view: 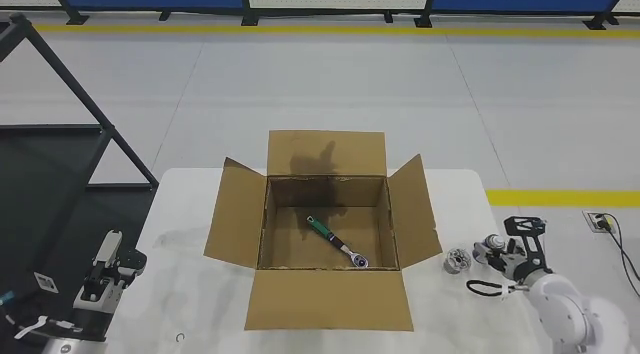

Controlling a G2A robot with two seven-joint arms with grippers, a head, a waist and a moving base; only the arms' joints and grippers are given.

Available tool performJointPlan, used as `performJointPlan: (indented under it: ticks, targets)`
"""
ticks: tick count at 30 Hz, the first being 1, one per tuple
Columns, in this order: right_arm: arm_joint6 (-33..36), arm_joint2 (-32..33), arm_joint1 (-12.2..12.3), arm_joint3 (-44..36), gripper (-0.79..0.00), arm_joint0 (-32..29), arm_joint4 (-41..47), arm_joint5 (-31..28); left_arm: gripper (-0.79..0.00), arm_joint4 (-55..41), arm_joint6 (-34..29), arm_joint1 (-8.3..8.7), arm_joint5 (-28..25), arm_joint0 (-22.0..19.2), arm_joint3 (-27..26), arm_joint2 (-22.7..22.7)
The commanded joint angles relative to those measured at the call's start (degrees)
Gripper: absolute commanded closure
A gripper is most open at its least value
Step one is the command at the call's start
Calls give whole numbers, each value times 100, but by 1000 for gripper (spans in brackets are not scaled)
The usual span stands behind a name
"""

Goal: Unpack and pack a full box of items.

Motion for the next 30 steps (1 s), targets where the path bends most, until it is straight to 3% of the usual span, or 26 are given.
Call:
performJointPlan:
  ticks: [1,3,4,9,19,25,30]
  targets:
    - [-4,-12,13,40,-185,30,14,-12,-785,0,0,0,0,0,0,0]
    - [-35,4,28,36,-31,50,73,-42,-785,0,0,0,0,0,0,0]
    - [-66,21,35,-9,0,39,117,-66,-785,0,0,0,0,0,0,0]
    - [-167,190,67,-819,0,-259,435,-160,-785,0,0,0,0,0,0,0]
    - [-6,497,127,-3957,0,-1153,1248,-507,-785,0,0,0,0,0,0,0]
    - [377,-25,154,-4871,0,-1077,1498,-448,-785,0,0,0,0,0,0,0]
    - [895,-993,169,-4937,0,-615,1319,-329,-785,0,0,0,0,0,0,0]
